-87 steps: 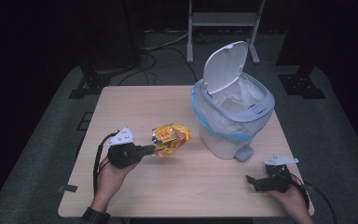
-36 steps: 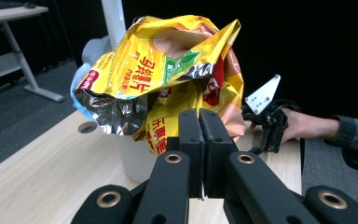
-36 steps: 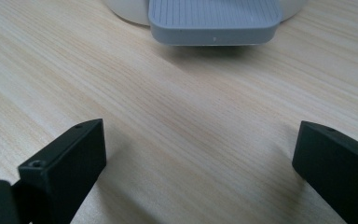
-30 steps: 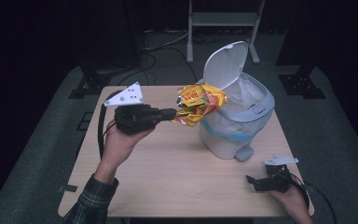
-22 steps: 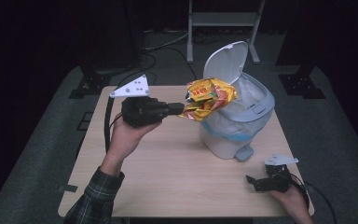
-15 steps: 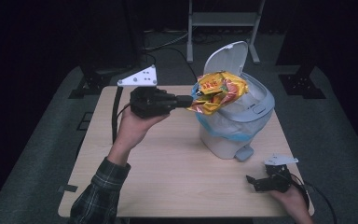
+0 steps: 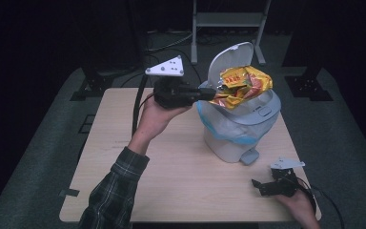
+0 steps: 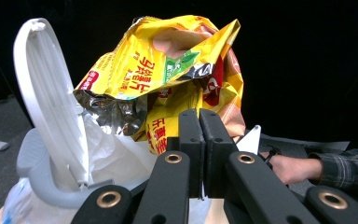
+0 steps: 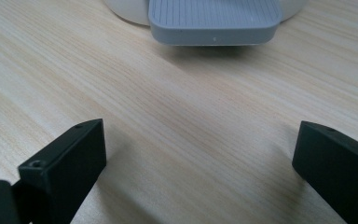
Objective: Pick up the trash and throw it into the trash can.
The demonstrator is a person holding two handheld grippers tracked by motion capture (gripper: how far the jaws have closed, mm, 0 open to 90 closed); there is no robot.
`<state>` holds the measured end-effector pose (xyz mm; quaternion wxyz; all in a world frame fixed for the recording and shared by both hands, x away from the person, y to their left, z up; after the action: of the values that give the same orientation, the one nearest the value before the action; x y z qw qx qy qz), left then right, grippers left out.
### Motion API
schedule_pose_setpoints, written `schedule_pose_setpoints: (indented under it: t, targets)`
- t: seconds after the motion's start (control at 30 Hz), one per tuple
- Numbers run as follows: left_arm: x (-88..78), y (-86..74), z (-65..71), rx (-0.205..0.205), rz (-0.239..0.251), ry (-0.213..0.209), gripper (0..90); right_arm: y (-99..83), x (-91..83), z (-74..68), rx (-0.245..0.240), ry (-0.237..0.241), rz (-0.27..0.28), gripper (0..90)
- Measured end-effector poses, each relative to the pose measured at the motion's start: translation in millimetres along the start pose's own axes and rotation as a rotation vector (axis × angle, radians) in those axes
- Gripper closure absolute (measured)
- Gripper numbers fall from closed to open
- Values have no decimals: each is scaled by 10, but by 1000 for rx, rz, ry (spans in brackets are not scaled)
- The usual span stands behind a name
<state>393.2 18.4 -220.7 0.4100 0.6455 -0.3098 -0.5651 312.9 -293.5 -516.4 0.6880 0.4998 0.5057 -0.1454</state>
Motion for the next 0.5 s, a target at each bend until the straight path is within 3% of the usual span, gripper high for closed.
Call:
schedule_pose_setpoints:
  t: [0.5]
  targets:
    - [368,26,-268,-23,-26,2,890,-1,0,-3,2,0,-1,16]
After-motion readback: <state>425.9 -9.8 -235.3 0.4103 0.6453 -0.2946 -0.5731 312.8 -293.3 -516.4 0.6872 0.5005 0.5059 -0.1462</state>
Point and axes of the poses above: each handheld gripper's, and its own axes: x roughly forward along the jaws, y roughly out of its top, z roughly to its right, the point moved 4 cm from there along x, roughly forward along the jaws, and after that the axes turned 13 degrees about -z, right-handed, at the moved point
